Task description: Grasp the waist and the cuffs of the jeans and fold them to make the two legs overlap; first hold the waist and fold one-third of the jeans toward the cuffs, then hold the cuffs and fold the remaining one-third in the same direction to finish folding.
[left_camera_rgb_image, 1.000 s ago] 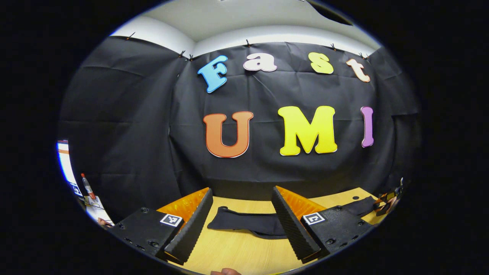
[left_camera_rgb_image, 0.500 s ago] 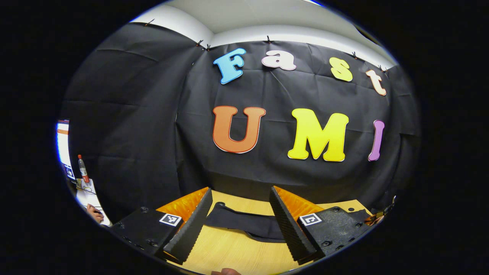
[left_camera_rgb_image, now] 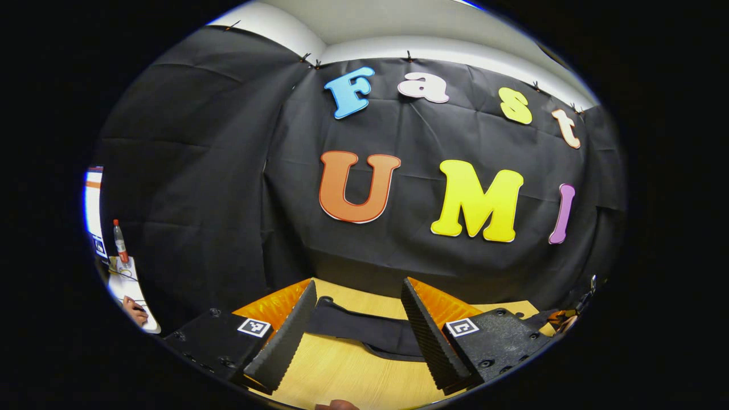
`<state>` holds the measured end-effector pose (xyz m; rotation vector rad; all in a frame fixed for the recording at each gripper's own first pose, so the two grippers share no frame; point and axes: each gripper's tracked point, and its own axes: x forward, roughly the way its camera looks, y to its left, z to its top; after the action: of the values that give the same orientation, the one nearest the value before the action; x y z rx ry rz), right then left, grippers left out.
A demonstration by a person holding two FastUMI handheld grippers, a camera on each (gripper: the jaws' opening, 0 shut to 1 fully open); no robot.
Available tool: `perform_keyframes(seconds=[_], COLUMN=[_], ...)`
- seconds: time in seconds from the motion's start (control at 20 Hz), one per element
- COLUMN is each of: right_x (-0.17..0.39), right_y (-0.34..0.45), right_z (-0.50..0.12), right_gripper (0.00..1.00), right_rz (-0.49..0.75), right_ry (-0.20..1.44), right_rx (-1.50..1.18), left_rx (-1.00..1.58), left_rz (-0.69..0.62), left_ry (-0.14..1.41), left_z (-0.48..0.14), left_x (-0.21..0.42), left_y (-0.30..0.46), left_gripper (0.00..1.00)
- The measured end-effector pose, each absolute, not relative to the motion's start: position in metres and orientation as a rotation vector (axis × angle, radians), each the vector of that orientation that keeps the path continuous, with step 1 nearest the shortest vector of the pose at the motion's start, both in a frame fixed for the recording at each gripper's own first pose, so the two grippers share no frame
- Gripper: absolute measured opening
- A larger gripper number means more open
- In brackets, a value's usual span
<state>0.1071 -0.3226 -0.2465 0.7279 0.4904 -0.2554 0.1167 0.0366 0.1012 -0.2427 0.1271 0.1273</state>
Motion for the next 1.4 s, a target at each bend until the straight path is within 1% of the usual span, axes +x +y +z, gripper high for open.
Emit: perform_keyframes(seconds=[0.05,0.1,0.15,0.2,0.25,0.4,0.45,0.5,0.6,0.65,0.7,0.75,0.8,0.85,0.9,0.95,1.0,1.05,1.1,1.2,1.35,1.4], right_x=[0.11,0.11,0.11,0.109,0.107,0.105,0.104,0.105,0.105,0.106,0.105,0.105,0.102,0.099,0.096,0.093,0.091,0.087,0.083,0.079,0.074,0.073], right_y=[-0.323,-0.321,-0.321,-0.325,-0.325,-0.324,-0.323,-0.321,-0.317,-0.315,-0.314,-0.313,-0.313,-0.314,-0.313,-0.313,-0.312,-0.312,-0.313,-0.316,-0.335,-0.325], right_z=[-0.242,-0.239,-0.236,-0.232,-0.231,-0.219,-0.217,-0.216,-0.216,-0.218,-0.219,-0.22,-0.217,-0.216,-0.214,-0.214,-0.215,-0.216,-0.214,-0.208,-0.214,-0.221], right_gripper=[0.0,0.04,0.04,0.0,0.04,0.04,0.0,0.04,0.04,0.0,0.03,0.03,0.07,0.04,0.04,0.0,0.04,0.0,0.03,0.04,0.03,0.04], right_rz=[-0.223,-0.191,-0.157,-0.122,-0.087,0.025,0.065,0.103,0.174,0.206,0.235,0.262,0.288,0.313,0.336,0.356,0.377,0.395,0.412,0.446,0.473,0.478], right_ry=[0.468,0.446,0.422,0.401,0.377,0.33,0.322,0.316,0.316,0.319,0.322,0.326,0.333,0.348,0.36,0.373,0.387,0.404,0.422,0.462,0.529,0.553], right_rx=[0.689,0.653,0.621,0.59,0.564,0.485,0.46,0.439,0.398,0.375,0.35,0.329,0.316,0.303,0.292,0.282,0.269,0.255,0.238,0.208,0.147,0.131], left_rx=[-0.254,-0.265,-0.273,-0.277,-0.28,-0.269,-0.266,-0.265,-0.266,-0.268,-0.27,-0.27,-0.272,-0.273,-0.275,-0.277,-0.281,-0.283,-0.281,-0.28,-0.284,-0.284], left_rz=[0.132,0.139,0.145,0.153,0.16,0.188,0.198,0.209,0.232,0.243,0.253,0.264,0.274,0.284,0.294,0.306,0.315,0.325,0.336,0.357,0.381,0.389], left_ry=[0.132,0.137,0.142,0.146,0.147,0.145,0.144,0.144,0.146,0.148,0.153,0.155,0.159,0.162,0.166,0.17,0.173,0.175,0.179,0.186,0.189,0.192], left_z=[0.099,0.095,0.092,0.091,0.09,0.089,0.088,0.089,0.088,0.086,0.084,0.083,0.082,0.08,0.078,0.077,0.075,0.075,0.074,0.072,0.071,0.069], left_x=[0.115,0.114,0.112,0.109,0.107,0.098,0.094,0.091,0.084,0.082,0.079,0.076,0.073,0.07,0.067,0.064,0.061,0.059,0.055,0.05,0.043,0.04], left_y=[0.039,0.043,0.046,0.05,0.055,0.073,0.078,0.083,0.095,0.099,0.104,0.109,0.114,0.119,0.124,0.129,0.133,0.136,0.14,0.149,0.159,0.163], left_gripper=[0.96,0.96,0.96,0.96,0.96,0.97,0.98,0.98,0.98,0.98,0.98,0.98,0.98,0.98,0.98,0.98,0.98,0.98,0.98,0.98,0.98,0.98])
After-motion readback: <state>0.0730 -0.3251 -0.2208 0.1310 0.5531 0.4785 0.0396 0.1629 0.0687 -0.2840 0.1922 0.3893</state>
